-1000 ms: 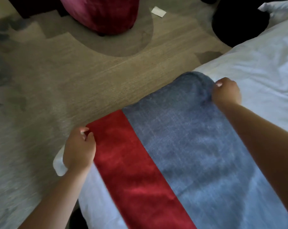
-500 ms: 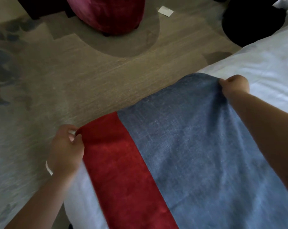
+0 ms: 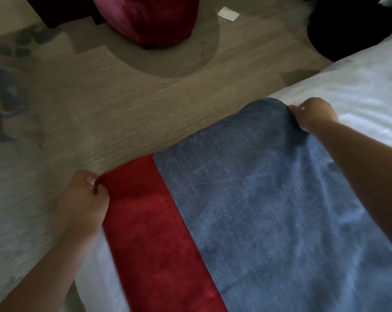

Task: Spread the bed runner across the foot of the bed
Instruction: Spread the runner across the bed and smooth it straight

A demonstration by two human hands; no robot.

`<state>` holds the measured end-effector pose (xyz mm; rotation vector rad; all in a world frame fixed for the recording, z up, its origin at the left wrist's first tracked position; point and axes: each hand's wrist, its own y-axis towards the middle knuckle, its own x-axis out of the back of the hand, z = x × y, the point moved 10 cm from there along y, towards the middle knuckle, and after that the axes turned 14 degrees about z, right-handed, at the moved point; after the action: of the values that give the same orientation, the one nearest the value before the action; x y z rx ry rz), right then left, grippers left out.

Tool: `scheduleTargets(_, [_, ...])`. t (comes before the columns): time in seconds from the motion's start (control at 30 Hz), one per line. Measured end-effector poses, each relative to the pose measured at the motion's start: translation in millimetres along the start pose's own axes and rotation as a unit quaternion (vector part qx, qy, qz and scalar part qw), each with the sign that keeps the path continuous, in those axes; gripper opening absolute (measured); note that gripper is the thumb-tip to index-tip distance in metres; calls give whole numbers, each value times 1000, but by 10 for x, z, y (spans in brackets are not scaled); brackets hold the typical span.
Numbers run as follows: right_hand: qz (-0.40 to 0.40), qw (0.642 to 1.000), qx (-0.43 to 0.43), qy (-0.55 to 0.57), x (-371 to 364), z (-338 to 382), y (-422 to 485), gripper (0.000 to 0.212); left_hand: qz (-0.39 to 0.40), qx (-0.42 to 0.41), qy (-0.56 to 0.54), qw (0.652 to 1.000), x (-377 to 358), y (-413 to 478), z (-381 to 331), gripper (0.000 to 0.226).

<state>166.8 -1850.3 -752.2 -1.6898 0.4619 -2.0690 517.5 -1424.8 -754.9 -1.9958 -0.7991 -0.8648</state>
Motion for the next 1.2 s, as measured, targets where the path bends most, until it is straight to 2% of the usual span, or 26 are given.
scheduleTargets(0.07, [8,1000,13,-8,56,58,13,49,-28,-21,60,998,71,-25,-154,26])
scheduleTargets(0.17, [11,999,36,-6,99,65,-11,42,-61,-104,125,985,13,-98,-548,30])
scheduleTargets(0.27, [18,999,35,-1,82,44,-59,47,-35,-184,132,973,-252,-153,-1056,37])
scheduleTargets(0.37, [20,999,25,17,104,-36,-83,42,35,-243,112,963,-611,-234,-1497,40])
scheduleTargets(0.43, [26,999,34,22,94,-63,-76,31,69,-240,135,959,-822,-261,-1594,47])
scheduleTargets(0.5, [28,999,45,14,91,-56,-87,24,64,-236,155,957,-896,-282,-1588,48])
scheduleTargets(0.7, [-34,999,15,30,80,-119,-172,21,48,-241,162,956,-906,-274,-1568,45])
scheduleTargets(0.8, [-67,998,12,-13,46,-21,-314,27,55,-240,166,955,-911,-293,-1604,44])
scheduleTargets(0.93, [-113,981,91,-125,72,190,-680,43,53,-251,182,949,-893,-392,-1632,41])
scheduleTargets(1.07, [-114,974,108,-164,-3,122,-1025,45,56,-315,219,922,-898,-530,-1866,45])
scheduleTargets(1.2, [-97,981,84,-142,-29,-18,-1385,49,75,-417,267,865,-865,-796,-2322,52])
